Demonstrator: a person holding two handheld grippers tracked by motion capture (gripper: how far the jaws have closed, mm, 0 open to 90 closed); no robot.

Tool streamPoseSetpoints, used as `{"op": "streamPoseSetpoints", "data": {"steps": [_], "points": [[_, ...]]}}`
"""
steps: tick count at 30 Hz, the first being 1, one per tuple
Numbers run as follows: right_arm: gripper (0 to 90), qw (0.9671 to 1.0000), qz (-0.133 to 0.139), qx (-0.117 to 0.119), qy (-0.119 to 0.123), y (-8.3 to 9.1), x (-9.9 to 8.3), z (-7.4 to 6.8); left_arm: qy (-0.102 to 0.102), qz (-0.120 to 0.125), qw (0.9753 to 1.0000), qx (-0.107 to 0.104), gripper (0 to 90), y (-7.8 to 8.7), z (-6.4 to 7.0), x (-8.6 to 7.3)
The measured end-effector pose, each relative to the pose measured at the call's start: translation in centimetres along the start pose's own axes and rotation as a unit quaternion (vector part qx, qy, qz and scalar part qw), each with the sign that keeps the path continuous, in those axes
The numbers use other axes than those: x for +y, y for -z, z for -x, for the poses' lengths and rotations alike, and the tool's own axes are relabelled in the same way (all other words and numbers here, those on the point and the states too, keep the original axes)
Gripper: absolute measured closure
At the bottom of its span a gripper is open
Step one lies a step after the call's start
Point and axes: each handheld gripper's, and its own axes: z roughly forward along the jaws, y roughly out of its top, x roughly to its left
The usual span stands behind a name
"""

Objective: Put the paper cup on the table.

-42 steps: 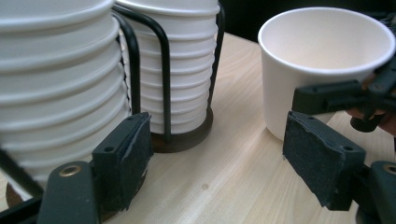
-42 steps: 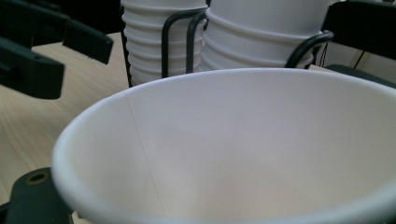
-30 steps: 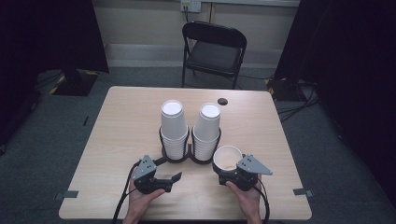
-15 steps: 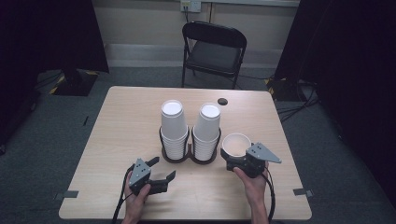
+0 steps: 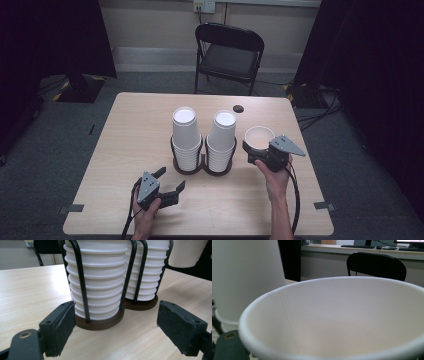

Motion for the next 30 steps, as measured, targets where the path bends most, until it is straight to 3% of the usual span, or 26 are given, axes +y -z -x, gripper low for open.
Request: {"op": "streamPoseSetpoints", "data": {"steps": [4,6,10,15,17,20,23,26,30], "points": [[11.4,0.9999,0.006,-0.008,-0.01,-0.9,0.2,0.8,0.004,0.0,1.0,-0.003,15.5,-0.1,0.1,-0.1],[11.4,0.9998,0.001,-0.01,-0.018,-1.4,0.1,1.3,-0.01,-0.003,0.9999,0.005,15.5,-0.1,0.3,-0.2],[11.3,0.9996,0.0,-0.009,-0.028,-2.4,0.2,1.8,-0.008,-0.001,0.9999,0.009,15.5,-0.1,0.4,-0.2],[11.3,0.9992,-0.001,-0.021,-0.034,-3.9,-0.7,2.8,-0.027,0.003,0.9996,0.012,15.5,0.0,0.8,-0.2],[11.2,0.9989,-0.015,-0.02,-0.04,-4.6,-1.5,3.1,-0.021,0.012,0.9997,0.01,15.5,0.2,0.7,-0.3],[11.1,0.9988,-0.026,-0.015,-0.039,-5.5,-2.4,3.2,-0.01,0.027,0.9993,0.023,15.6,0.4,0.6,-0.4],[11.1,0.9979,-0.039,-0.012,-0.05,-6.8,-3.6,3.3,-0.014,0.036,0.999,0.022,15.6,0.5,0.7,-0.5],[11.1,0.9978,-0.042,-0.006,-0.051,-7.2,-3.9,3.2,-0.012,0.041,0.999,0.015,15.6,0.6,0.6,-0.6],[10.9,0.9969,-0.036,-0.004,-0.07,-7.5,-4.3,3.4,-0.009,0.045,0.9988,0.016,15.6,0.7,0.5,-0.6]]}}
